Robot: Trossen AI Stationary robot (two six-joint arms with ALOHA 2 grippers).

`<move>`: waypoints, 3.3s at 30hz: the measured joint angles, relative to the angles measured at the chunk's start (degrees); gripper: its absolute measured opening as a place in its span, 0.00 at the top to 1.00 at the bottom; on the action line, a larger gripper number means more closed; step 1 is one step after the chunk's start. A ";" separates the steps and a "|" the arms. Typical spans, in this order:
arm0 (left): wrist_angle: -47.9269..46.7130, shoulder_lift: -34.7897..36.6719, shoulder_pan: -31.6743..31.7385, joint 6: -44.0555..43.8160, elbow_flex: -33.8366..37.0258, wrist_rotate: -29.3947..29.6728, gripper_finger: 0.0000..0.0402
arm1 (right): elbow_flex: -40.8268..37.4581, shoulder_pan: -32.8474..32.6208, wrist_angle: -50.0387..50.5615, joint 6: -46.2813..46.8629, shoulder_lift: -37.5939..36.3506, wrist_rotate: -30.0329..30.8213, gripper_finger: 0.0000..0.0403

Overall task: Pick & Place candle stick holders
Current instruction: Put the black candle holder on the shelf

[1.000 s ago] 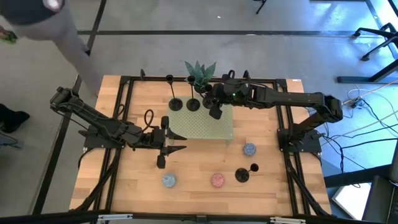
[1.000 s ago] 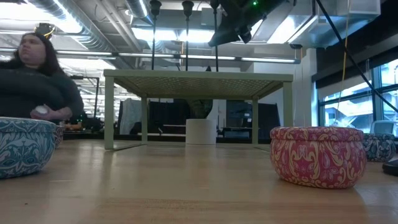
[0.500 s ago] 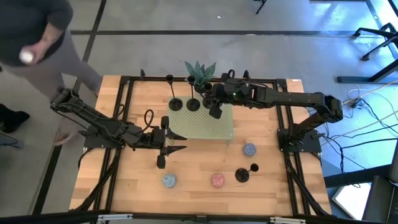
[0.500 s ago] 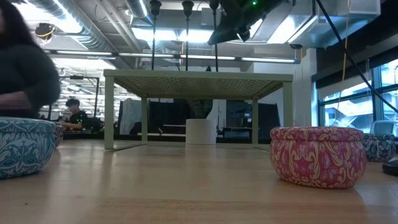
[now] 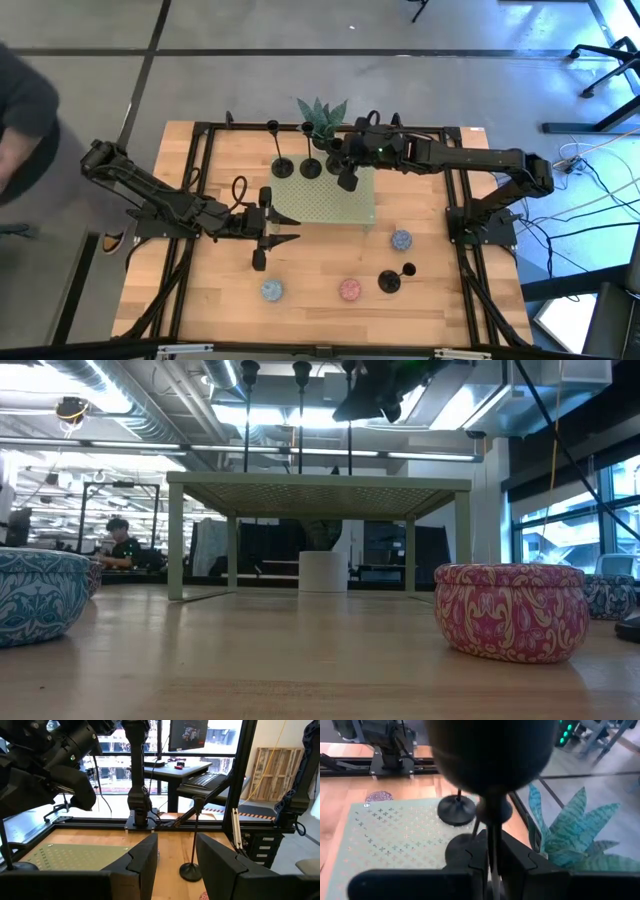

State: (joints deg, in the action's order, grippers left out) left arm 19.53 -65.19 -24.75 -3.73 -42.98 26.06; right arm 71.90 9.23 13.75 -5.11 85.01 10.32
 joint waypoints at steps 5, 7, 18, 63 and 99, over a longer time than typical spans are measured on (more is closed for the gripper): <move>-0.02 0.00 0.02 0.00 0.00 0.00 0.68 | 0.00 0.07 0.26 -3.51 -0.13 4.54 0.91; 0.00 0.00 0.01 0.00 0.00 0.00 0.68 | 0.00 0.09 0.40 -4.95 -0.13 4.81 0.90; -0.01 0.00 0.02 0.00 0.00 0.00 0.68 | 0.02 0.63 2.39 -6.29 -0.16 4.06 0.90; -0.48 0.00 0.13 0.00 0.00 0.00 0.68 | 0.02 0.48 8.23 -3.12 -3.08 7.53 0.68; -0.48 0.00 0.13 0.00 0.00 0.00 0.68 | 0.02 0.35 3.82 4.73 -3.55 -0.03 0.89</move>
State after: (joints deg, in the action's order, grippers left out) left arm 19.05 -65.19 -24.62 -3.73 -42.98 26.06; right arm 71.92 9.58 17.57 -0.38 81.46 10.28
